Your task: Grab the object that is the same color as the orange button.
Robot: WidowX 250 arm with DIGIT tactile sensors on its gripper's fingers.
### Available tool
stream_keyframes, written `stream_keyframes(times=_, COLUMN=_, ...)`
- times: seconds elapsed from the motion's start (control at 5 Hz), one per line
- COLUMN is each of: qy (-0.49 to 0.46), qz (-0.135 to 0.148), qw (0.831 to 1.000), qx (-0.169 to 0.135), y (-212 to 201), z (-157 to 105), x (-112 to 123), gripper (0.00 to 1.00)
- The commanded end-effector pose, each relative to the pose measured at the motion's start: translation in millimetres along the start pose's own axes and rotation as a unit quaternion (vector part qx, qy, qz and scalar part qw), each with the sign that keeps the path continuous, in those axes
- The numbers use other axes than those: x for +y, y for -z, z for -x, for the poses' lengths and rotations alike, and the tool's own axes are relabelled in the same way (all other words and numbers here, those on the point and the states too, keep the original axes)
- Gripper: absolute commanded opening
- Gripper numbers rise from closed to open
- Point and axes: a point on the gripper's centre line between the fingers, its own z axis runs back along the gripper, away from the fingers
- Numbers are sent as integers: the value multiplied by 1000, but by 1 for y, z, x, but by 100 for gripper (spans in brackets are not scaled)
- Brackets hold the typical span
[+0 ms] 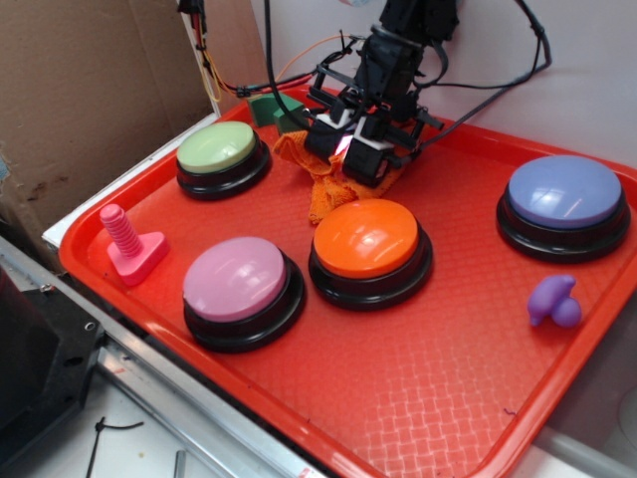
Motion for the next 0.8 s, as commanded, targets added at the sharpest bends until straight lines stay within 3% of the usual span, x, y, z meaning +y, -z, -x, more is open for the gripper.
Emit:
stream_keyframes(times=0.0, qy=89, qz=97, qw=984, qx=-116, y=-100, z=106, x=-12, gripper=0)
stream_keyframes(times=0.2, qy=89, qz=98, qw=982, qx=-138, y=-133, z=143, x=4, gripper=0)
stream_keyframes(times=0.4, qy=85, qz=111, qw=980, qx=-139, y=-170, z=172, x=23, gripper=0)
stream_keyframes(times=0.6, qy=69, qz=120, qw=977, qx=-161, y=-184, z=191, x=33, gripper=0)
